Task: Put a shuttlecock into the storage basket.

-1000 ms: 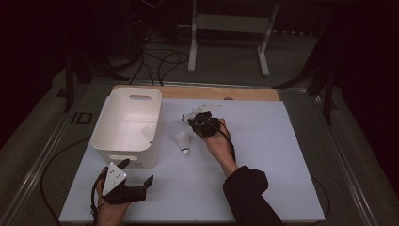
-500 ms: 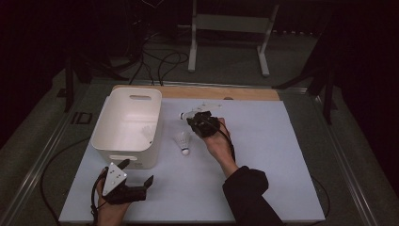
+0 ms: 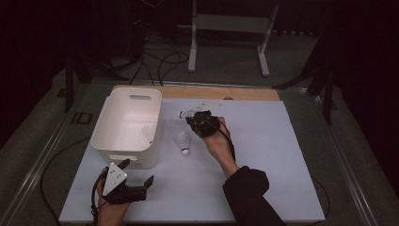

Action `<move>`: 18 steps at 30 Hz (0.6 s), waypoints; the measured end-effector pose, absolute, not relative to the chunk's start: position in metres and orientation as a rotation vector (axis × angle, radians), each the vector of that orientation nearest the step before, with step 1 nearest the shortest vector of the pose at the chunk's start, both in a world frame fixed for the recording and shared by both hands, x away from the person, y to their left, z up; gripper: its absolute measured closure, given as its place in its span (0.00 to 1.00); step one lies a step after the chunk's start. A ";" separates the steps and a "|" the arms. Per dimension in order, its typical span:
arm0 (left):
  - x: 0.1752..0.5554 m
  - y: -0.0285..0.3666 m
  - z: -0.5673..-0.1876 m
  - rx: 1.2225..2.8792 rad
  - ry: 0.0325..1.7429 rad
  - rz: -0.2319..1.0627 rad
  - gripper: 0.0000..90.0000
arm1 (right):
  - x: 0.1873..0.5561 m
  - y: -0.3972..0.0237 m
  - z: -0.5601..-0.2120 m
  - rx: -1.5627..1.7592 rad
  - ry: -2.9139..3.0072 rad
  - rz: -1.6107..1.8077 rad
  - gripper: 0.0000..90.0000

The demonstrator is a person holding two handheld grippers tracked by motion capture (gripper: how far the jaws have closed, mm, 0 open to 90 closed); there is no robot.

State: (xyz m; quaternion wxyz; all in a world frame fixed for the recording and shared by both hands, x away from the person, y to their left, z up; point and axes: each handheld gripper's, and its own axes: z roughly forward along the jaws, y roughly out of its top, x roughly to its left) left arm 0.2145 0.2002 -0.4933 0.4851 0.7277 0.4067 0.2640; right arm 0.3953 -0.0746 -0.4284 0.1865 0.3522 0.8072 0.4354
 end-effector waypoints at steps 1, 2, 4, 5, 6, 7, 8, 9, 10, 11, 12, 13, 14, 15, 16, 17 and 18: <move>0.214 0.200 -0.493 1.771 0.990 0.643 0.00 | 0.395 -0.075 -0.428 0.992 2.273 1.227 0.99; 0.215 0.200 -0.493 1.772 0.990 0.643 0.00 | 0.395 -0.074 -0.428 0.991 2.274 1.230 0.99; 0.214 0.200 -0.493 1.774 0.990 0.642 0.00 | 0.394 -0.074 -0.427 0.986 2.273 1.230 0.99; 0.214 0.200 -0.493 1.774 0.990 0.642 0.00 | 0.394 -0.074 -0.427 0.984 2.275 1.231 0.99; 0.214 0.200 -0.493 1.774 0.991 0.642 0.00 | 0.394 -0.074 -0.426 0.985 2.274 1.234 0.99; 0.214 0.201 -0.493 1.774 0.990 0.642 0.00 | 0.394 -0.074 -0.426 0.984 2.271 1.238 0.99; 0.214 0.201 -0.493 1.773 0.990 0.642 0.00 | 0.393 -0.074 -0.425 0.985 2.272 1.237 0.99; 0.214 0.201 -0.493 1.773 0.990 0.642 0.00 | 0.393 -0.074 -0.425 0.985 2.272 1.237 0.99; 0.214 0.201 -0.493 1.771 0.990 0.643 0.00 | 0.393 -0.074 -0.425 0.987 2.274 1.248 0.99; 0.214 0.201 -0.493 1.771 0.990 0.643 0.00 | 0.393 -0.074 -0.425 0.986 2.273 1.251 0.99; 0.214 0.201 -0.493 1.771 0.991 0.644 0.00 | 0.392 -0.074 -0.424 0.983 2.274 1.253 0.99; 0.214 0.201 -0.493 1.771 0.991 0.644 0.00 | 0.392 -0.074 -0.424 0.984 2.273 1.255 0.99; 0.214 0.201 -0.493 1.771 0.991 0.644 0.00 | 0.392 -0.074 -0.424 0.986 2.273 1.256 0.99; 0.214 0.201 -0.493 1.771 0.990 0.644 0.00 | 0.391 -0.073 -0.423 0.987 2.273 1.257 0.99; 0.214 0.201 -0.493 1.771 0.990 0.644 0.00 | 0.391 -0.074 -0.423 0.984 2.273 1.256 0.99; 0.214 0.201 -0.493 1.771 0.991 0.644 0.00 | 0.391 -0.073 -0.423 0.982 2.273 1.257 0.99; 0.214 0.201 -0.493 1.771 0.991 0.644 0.00 | 0.391 -0.073 -0.423 0.980 2.271 1.260 0.99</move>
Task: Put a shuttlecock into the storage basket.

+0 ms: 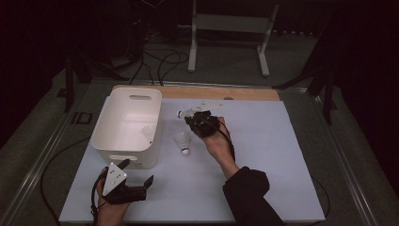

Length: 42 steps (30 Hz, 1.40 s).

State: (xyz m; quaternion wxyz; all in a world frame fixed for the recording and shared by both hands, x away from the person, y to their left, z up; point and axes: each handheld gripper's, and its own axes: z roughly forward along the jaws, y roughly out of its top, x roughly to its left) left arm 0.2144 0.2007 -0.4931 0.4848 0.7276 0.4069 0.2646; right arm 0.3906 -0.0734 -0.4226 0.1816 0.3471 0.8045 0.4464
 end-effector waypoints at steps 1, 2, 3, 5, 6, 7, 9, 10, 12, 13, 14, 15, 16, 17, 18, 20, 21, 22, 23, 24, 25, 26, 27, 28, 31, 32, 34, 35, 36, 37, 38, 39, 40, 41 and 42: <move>0.214 0.201 -0.493 1.771 0.991 0.644 0.00 | 0.390 -0.073 -0.422 0.978 2.272 1.261 0.99; 0.214 0.201 -0.493 1.771 0.991 0.644 0.00 | 0.390 -0.073 -0.422 0.978 2.272 1.261 0.99; 0.214 0.201 -0.493 1.771 0.991 0.644 0.00 | 0.390 -0.073 -0.422 0.979 2.270 1.263 0.99; 0.214 0.201 -0.493 1.771 0.991 0.644 0.00 | 0.390 -0.073 -0.422 0.975 2.271 1.263 0.99; 0.214 0.201 -0.493 1.770 0.991 0.644 0.00 | 0.390 -0.073 -0.421 0.975 2.269 1.264 0.99; 0.214 0.201 -0.493 1.769 0.991 0.644 0.00 | 0.389 -0.073 -0.421 0.974 2.270 1.267 0.99; 0.214 0.201 -0.493 1.770 0.991 0.644 0.00 | 0.389 -0.073 -0.421 0.976 2.269 1.268 0.99; 0.214 0.201 -0.493 1.770 0.991 0.644 0.00 | 0.389 -0.073 -0.421 0.971 2.269 1.269 0.99; 0.214 0.201 -0.493 1.770 0.991 0.644 0.00 | 0.388 -0.073 -0.420 0.970 2.271 1.268 0.99; 0.214 0.201 -0.493 1.771 0.990 0.644 0.00 | 0.388 -0.073 -0.420 0.969 2.270 1.268 0.99; 0.214 0.201 -0.493 1.771 0.990 0.644 0.00 | 0.388 -0.073 -0.420 0.968 2.271 1.269 0.99; 0.214 0.201 -0.493 1.769 0.991 0.644 0.00 | 0.388 -0.073 -0.420 0.964 2.270 1.269 0.99; 0.214 0.201 -0.493 1.768 0.991 0.645 0.00 | 0.387 -0.073 -0.420 0.965 2.271 1.268 0.99; 0.214 0.201 -0.493 1.768 0.991 0.645 0.00 | 0.387 -0.073 -0.420 0.962 2.270 1.269 0.99; 0.214 0.201 -0.493 1.768 0.992 0.645 0.00 | 0.387 -0.072 -0.419 0.964 2.270 1.271 0.99; 0.214 0.201 -0.493 1.767 0.991 0.644 0.00 | 0.386 -0.072 -0.419 0.964 2.270 1.271 0.99; 0.214 0.201 -0.493 1.769 0.991 0.645 0.00 | 0.386 -0.072 -0.419 0.963 2.270 1.274 0.99; 0.214 0.201 -0.493 1.770 0.991 0.645 0.00 | 0.386 -0.073 -0.419 0.962 2.270 1.273 0.99; 0.214 0.201 -0.493 1.770 0.991 0.644 0.00 | 0.386 -0.072 -0.418 0.963 2.269 1.276 0.99; 0.214 0.201 -0.493 1.770 0.991 0.644 0.00 | 0.385 -0.072 -0.418 0.962 2.268 1.279 0.99; 0.214 0.201 -0.493 1.769 0.991 0.644 0.00 | 0.385 -0.072 -0.418 0.959 2.268 1.279 0.99; 0.214 0.201 -0.493 1.769 0.991 0.644 0.00 | 0.385 -0.072 -0.418 0.959 2.268 1.279 0.99; 0.214 0.201 -0.493 1.769 0.991 0.644 0.00 | 0.385 -0.072 -0.417 0.958 2.267 1.278 0.99; 0.214 0.201 -0.493 1.770 0.991 0.643 0.00 | 0.385 -0.072 -0.417 0.956 2.265 1.281 0.99; 0.214 0.201 -0.493 1.766 0.992 0.642 0.00 | 0.384 -0.072 -0.417 0.953 2.264 1.282 0.99; 0.214 0.201 -0.493 1.765 0.992 0.643 0.00 | 0.384 -0.072 -0.416 0.952 2.264 1.285 0.99; 0.214 0.200 -0.493 1.765 0.992 0.642 0.00 | 0.383 -0.071 -0.416 0.947 2.266 1.290 0.99; 0.214 0.201 -0.493 1.767 0.991 0.642 0.00 | 0.383 -0.071 -0.415 0.945 2.263 1.289 0.99; 0.214 0.201 -0.493 1.768 0.990 0.643 0.00 | 0.382 -0.071 -0.415 0.943 2.263 1.292 0.99; 0.214 0.201 -0.493 1.769 0.991 0.643 0.00 | 0.382 -0.071 -0.415 0.942 2.262 1.294 0.99; 0.214 0.201 -0.493 1.769 0.991 0.643 0.00 | 0.382 -0.071 -0.414 0.939 2.263 1.296 0.99; 0.214 0.201 -0.493 1.769 0.990 0.643 0.00 | 0.381 -0.070 -0.414 0.938 2.263 1.295 0.99; 0.214 0.200 -0.493 1.766 0.991 0.645 0.00 | 0.381 -0.070 -0.414 0.939 2.263 1.297 0.99; 0.214 0.200 -0.493 1.766 0.991 0.645 0.00 | 0.381 -0.070 -0.414 0.937 2.261 1.297 0.99; 0.214 0.200 -0.493 1.767 0.991 0.644 0.00 | 0.380 -0.070 -0.413 0.934 2.262 1.299 0.99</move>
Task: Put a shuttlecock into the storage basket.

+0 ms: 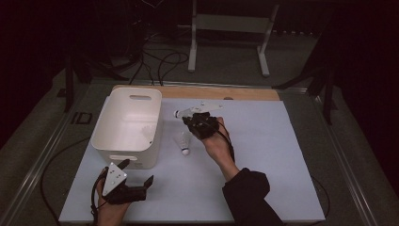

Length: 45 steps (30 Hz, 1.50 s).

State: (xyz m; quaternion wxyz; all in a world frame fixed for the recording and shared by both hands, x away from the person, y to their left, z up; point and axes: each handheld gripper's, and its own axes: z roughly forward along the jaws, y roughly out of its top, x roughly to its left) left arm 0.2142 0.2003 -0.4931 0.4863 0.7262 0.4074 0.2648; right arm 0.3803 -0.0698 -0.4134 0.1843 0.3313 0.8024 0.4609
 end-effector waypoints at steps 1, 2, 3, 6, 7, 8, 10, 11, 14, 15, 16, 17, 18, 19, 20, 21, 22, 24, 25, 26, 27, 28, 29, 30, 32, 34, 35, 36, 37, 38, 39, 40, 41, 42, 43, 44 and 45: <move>0.214 0.200 -0.493 1.768 0.991 0.644 0.00 | 0.380 -0.070 -0.413 0.933 2.262 1.302 0.99; 0.214 0.200 -0.493 1.768 0.990 0.644 0.00 | 0.380 -0.070 -0.413 0.931 2.261 1.299 0.99; 0.214 0.200 -0.493 1.768 0.990 0.643 0.00 | 0.379 -0.069 -0.412 0.928 2.262 1.300 0.99; 0.214 0.200 -0.493 1.771 0.991 0.642 0.00 | 0.378 -0.069 -0.411 0.925 2.258 1.305 0.99; 0.214 0.200 -0.493 1.771 0.991 0.642 0.00 | 0.378 -0.069 -0.411 0.928 2.257 1.309 0.99; 0.214 0.200 -0.493 1.771 0.991 0.642 0.00 | 0.378 -0.069 -0.411 0.928 2.257 1.309 0.99; 0.214 0.200 -0.493 1.773 0.991 0.641 0.00 | 0.377 -0.068 -0.410 0.921 2.257 1.314 0.99; 0.214 0.200 -0.493 1.773 0.991 0.641 0.00 | 0.376 -0.067 -0.410 0.919 2.256 1.316 0.99; 0.214 0.200 -0.493 1.771 0.991 0.642 0.00 | 0.375 -0.067 -0.408 0.913 2.255 1.318 0.99; 0.214 0.200 -0.493 1.770 0.991 0.642 0.00 | 0.375 -0.067 -0.407 0.912 2.255 1.319 0.99; 0.214 0.200 -0.493 1.770 0.991 0.641 0.00 | 0.375 -0.066 -0.407 0.910 2.254 1.322 0.99; 0.214 0.200 -0.493 1.771 0.990 0.641 0.00 | 0.374 -0.066 -0.406 0.906 2.254 1.322 0.99; 0.214 0.200 -0.493 1.771 0.990 0.641 0.00 | 0.374 -0.066 -0.406 0.900 2.252 1.323 0.99; 0.214 0.200 -0.493 1.771 0.990 0.641 0.00 | 0.374 -0.066 -0.405 0.903 2.254 1.326 0.99; 0.214 0.200 -0.493 1.770 0.990 0.641 0.00 | 0.373 -0.066 -0.405 0.899 2.252 1.326 0.99; 0.214 0.200 -0.493 1.771 0.990 0.641 0.00 | 0.373 -0.066 -0.404 0.895 2.252 1.325 0.99; 0.214 0.200 -0.493 1.771 0.991 0.641 0.00 | 0.373 -0.065 -0.403 0.896 2.253 1.329 0.99; 0.214 0.200 -0.493 1.771 0.991 0.642 0.00 | 0.373 -0.065 -0.402 0.890 2.249 1.329 0.99; 0.214 0.200 -0.493 1.771 0.991 0.641 0.00 | 0.372 -0.064 -0.401 0.891 2.248 1.330 0.99; 0.214 0.200 -0.493 1.771 0.991 0.641 0.00 | 0.372 -0.064 -0.400 0.888 2.248 1.330 0.99; 0.214 0.200 -0.493 1.771 0.991 0.642 0.00 | 0.371 -0.063 -0.399 0.887 2.248 1.336 0.99; 0.214 0.200 -0.493 1.769 0.991 0.643 0.00 | 0.371 -0.063 -0.398 0.880 2.250 1.331 0.99; 0.214 0.200 -0.493 1.769 0.991 0.644 0.00 | 0.371 -0.062 -0.397 0.879 2.248 1.337 0.99; 0.214 0.200 -0.493 1.768 0.990 0.644 0.00 | 0.370 -0.062 -0.397 0.875 2.248 1.336 0.99; 0.214 0.200 -0.493 1.767 0.990 0.644 0.00 | 0.370 -0.061 -0.396 0.875 2.250 1.338 0.99; 0.214 0.200 -0.493 1.765 0.991 0.644 0.00 | 0.370 -0.061 -0.396 0.869 2.248 1.340 0.99; 0.214 0.200 -0.493 1.764 0.991 0.644 0.00 | 0.370 -0.061 -0.396 0.866 2.248 1.341 0.99; 0.214 0.200 -0.493 1.764 0.992 0.644 0.00 | 0.369 -0.061 -0.395 0.865 2.249 1.343 0.99; 0.214 0.200 -0.493 1.764 0.992 0.644 0.00 | 0.369 -0.061 -0.395 0.867 2.248 1.340 0.99; 0.214 0.200 -0.493 1.764 0.992 0.644 0.00 | 0.369 -0.061 -0.395 0.867 2.248 1.340 0.99; 0.214 0.201 -0.493 1.767 0.990 0.642 0.00 | 0.368 -0.060 -0.395 0.870 2.247 1.347 0.99; 0.214 0.201 -0.493 1.772 0.989 0.644 0.00 | 0.368 -0.060 -0.394 0.869 2.246 1.348 0.99; 0.214 0.201 -0.493 1.773 0.990 0.644 0.00 | 0.368 -0.060 -0.394 0.866 2.244 1.349 0.99; 0.214 0.201 -0.493 1.772 0.989 0.644 0.00 | 0.367 -0.060 -0.394 0.866 2.245 1.351 0.99; 0.214 0.201 -0.493 1.770 0.990 0.644 0.00 | 0.367 -0.060 -0.393 0.860 2.245 1.352 0.99; 0.214 0.201 -0.493 1.768 0.990 0.643 0.00 | 0.367 -0.060 -0.393 0.859 2.245 1.355 0.99; 0.214 0.201 -0.493 1.768 0.990 0.643 0.00 | 0.367 -0.059 -0.393 0.861 2.244 1.358 0.99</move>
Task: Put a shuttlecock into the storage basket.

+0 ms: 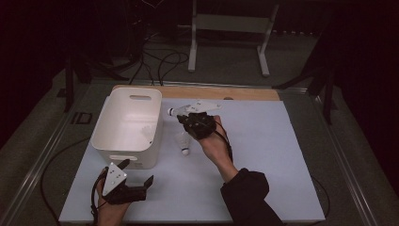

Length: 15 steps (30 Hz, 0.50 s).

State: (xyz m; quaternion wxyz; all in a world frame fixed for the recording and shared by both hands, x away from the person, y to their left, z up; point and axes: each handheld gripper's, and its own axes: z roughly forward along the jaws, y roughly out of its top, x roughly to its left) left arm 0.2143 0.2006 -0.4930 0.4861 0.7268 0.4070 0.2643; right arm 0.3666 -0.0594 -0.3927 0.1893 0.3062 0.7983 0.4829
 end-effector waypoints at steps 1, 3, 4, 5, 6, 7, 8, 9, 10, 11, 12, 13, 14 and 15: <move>0.214 0.200 -0.493 1.768 0.991 0.644 0.00 | 0.366 -0.059 -0.392 0.857 2.246 1.356 0.99; 0.214 0.200 -0.493 1.767 0.991 0.643 0.00 | 0.365 -0.059 -0.392 0.858 2.244 1.357 0.99; 0.214 0.200 -0.493 1.766 0.991 0.643 0.00 | 0.365 -0.058 -0.392 0.854 2.243 1.361 0.99; 0.214 0.200 -0.493 1.764 0.992 0.642 0.00 | 0.365 -0.058 -0.391 0.849 2.242 1.365 0.99; 0.214 0.200 -0.493 1.763 0.991 0.642 0.00 | 0.364 -0.057 -0.391 0.855 2.242 1.367 0.99; 0.214 0.200 -0.493 1.763 0.991 0.642 0.00 | 0.364 -0.057 -0.391 0.851 2.242 1.367 0.99; 0.214 0.201 -0.493 1.769 0.990 0.642 0.00 | 0.364 -0.057 -0.390 0.844 2.243 1.368 0.99; 0.214 0.200 -0.493 1.767 0.990 0.643 0.00 | 0.363 -0.057 -0.390 0.844 2.242 1.370 0.99; 0.214 0.200 -0.493 1.767 0.990 0.643 0.00 | 0.363 -0.057 -0.390 0.844 2.242 1.370 0.99; 0.214 0.201 -0.493 1.767 0.990 0.643 0.00 | 0.363 -0.056 -0.389 0.841 2.242 1.372 0.99; 0.214 0.201 -0.493 1.767 0.990 0.643 0.00 | 0.363 -0.056 -0.388 0.836 2.240 1.372 0.99; 0.214 0.201 -0.493 1.767 0.990 0.643 0.00 | 0.362 -0.055 -0.388 0.842 2.240 1.378 0.99; 0.214 0.201 -0.493 1.767 0.990 0.643 0.00 | 0.362 -0.055 -0.387 0.840 2.239 1.373 0.99; 0.214 0.201 -0.493 1.767 0.990 0.643 0.00 | 0.362 -0.055 -0.387 0.832 2.238 1.379 0.99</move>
